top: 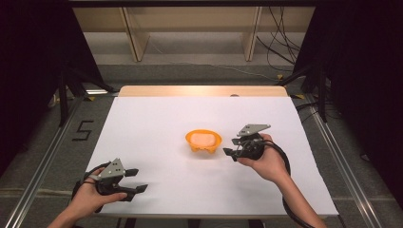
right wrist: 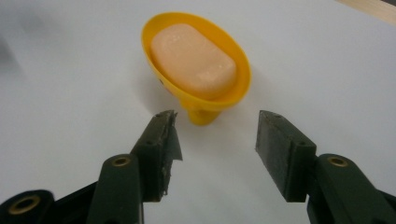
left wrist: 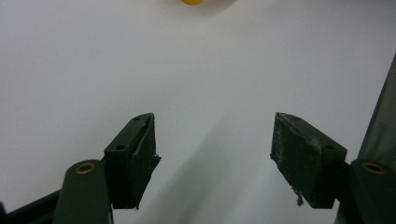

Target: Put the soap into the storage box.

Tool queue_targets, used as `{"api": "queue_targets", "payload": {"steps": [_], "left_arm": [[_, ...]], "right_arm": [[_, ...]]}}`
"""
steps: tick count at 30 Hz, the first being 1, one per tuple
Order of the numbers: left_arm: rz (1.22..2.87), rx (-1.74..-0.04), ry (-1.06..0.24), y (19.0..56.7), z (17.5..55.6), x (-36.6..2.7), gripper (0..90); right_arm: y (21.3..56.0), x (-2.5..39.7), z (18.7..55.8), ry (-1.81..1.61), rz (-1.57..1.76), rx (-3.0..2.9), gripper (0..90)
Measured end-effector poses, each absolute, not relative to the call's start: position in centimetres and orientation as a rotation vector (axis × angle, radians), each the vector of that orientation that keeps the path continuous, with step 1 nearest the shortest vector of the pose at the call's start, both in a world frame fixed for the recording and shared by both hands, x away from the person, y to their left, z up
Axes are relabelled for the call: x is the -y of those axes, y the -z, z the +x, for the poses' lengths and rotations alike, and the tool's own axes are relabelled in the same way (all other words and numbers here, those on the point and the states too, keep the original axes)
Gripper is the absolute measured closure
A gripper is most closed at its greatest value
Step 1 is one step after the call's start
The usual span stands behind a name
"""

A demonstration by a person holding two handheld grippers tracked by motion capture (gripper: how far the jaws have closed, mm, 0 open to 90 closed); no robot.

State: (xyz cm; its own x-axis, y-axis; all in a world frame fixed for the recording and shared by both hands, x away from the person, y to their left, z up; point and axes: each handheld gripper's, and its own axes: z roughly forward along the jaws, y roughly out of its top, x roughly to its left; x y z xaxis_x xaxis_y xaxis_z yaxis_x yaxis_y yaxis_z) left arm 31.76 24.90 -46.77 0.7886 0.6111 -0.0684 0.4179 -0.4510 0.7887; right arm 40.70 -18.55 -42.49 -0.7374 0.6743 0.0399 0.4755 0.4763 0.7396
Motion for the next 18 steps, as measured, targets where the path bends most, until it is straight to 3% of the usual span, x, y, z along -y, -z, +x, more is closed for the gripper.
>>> {"api": "queue_targets", "payload": {"steps": [18], "left_arm": [[2.137, -0.76, -0.305, 46.8, 32.0, -25.2, 30.8]], "right_arm": [[45.5, 23.8, 37.5, -1.107, 1.14, -2.351, 43.4]]}}
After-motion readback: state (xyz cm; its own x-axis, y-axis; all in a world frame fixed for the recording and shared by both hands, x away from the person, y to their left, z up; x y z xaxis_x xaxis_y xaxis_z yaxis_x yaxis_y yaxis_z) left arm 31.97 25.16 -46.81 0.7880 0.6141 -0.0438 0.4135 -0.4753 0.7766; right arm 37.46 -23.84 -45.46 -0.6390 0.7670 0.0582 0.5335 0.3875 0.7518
